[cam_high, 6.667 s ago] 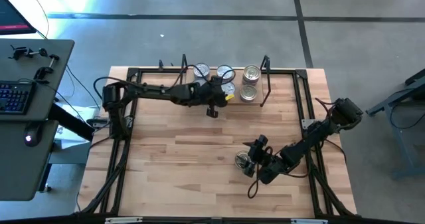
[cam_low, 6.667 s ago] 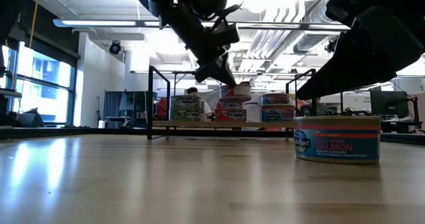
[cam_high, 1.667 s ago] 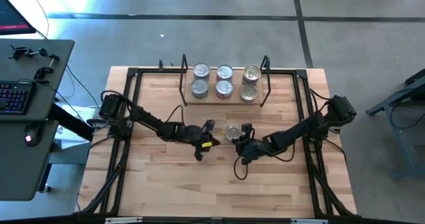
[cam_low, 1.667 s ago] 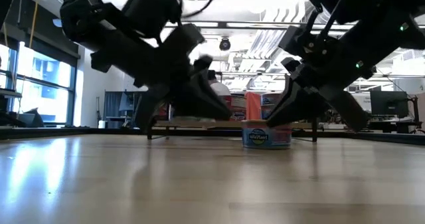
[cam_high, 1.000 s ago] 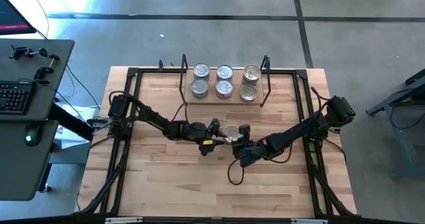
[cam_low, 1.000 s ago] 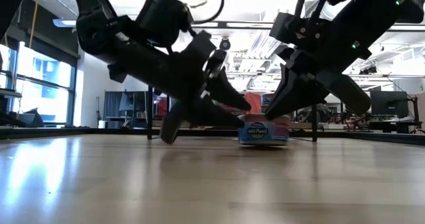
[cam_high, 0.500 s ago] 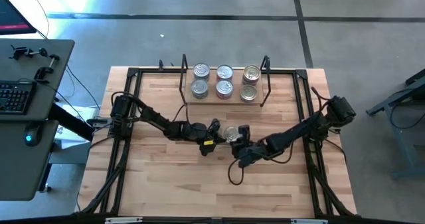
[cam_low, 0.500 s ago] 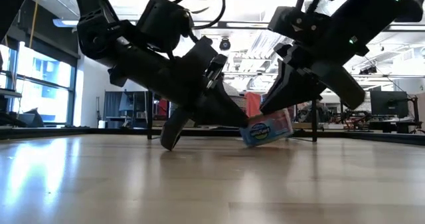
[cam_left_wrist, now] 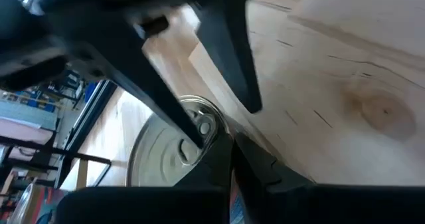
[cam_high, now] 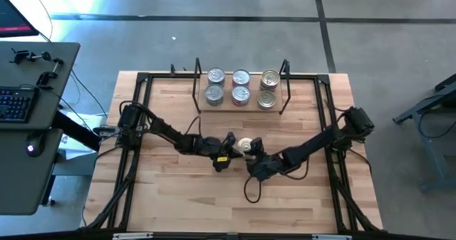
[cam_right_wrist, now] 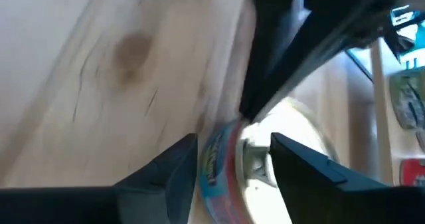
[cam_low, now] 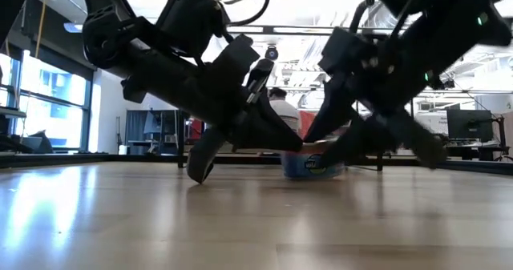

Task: Stack canned seafood by type on shelf
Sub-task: Stack the blue-pink tuna can on top of the blue tuna can on the shelf

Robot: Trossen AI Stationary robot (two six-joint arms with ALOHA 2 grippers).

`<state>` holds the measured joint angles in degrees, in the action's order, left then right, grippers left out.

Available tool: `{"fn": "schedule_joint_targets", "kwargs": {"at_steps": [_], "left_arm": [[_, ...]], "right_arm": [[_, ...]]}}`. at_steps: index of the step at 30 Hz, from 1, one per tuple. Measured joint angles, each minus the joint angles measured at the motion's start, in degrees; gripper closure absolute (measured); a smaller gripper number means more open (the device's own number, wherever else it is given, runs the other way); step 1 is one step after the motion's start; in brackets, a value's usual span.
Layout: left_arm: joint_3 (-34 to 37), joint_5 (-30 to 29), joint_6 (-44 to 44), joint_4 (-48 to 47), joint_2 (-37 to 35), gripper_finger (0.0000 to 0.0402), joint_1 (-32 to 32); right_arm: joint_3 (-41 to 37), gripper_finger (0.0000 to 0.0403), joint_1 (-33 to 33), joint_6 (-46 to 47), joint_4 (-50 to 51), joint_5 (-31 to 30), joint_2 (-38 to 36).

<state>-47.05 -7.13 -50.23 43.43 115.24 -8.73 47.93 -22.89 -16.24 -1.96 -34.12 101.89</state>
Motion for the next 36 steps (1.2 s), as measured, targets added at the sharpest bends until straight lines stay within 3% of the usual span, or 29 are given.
{"fn": "schedule_joint_targets", "kwargs": {"at_steps": [9, 12, 17, 20, 25, 32, 36], "left_arm": [[0.0, -4.0, -2.2, 0.9, -0.1, 0.04, -2.2], [0.0, -3.9, -2.2, 1.6, -0.1, 0.04, -2.7], [0.0, -4.8, -2.0, 3.4, -1.8, 0.0401, -4.0], [0.0, -10.1, -0.3, 2.3, -5.0, 0.0401, -5.5], [0.2, -21.5, 2.7, -7.7, -12.9, 0.0401, -7.3], [0.6, -30.1, 18.1, -29.7, -23.6, 0.0401, -6.7], [4.4, -35.7, 23.1, -31.5, -26.9, 0.0401, -6.7]], "right_arm": [[0.3, 0.0234, -1.1, -0.6, -3.6, -9.3, 6.4], [0.3, 0.0271, -1.1, 0.8, -5.9, -9.4, 7.8], [0.4, 0.037, -0.4, 6.3, -7.7, -10.7, 10.0], [0.4, 0.039, -0.4, 8.2, -7.6, -11.4, 10.1], [0.3, 0.0389, -0.4, 10.7, -7.4, -11.0, 9.4], [-0.2, 0.0399, -2.8, 8.8, -5.2, -10.9, 5.2], [-0.4, 0.0402, -4.0, 6.1, -4.2, -10.2, 2.5]]}}
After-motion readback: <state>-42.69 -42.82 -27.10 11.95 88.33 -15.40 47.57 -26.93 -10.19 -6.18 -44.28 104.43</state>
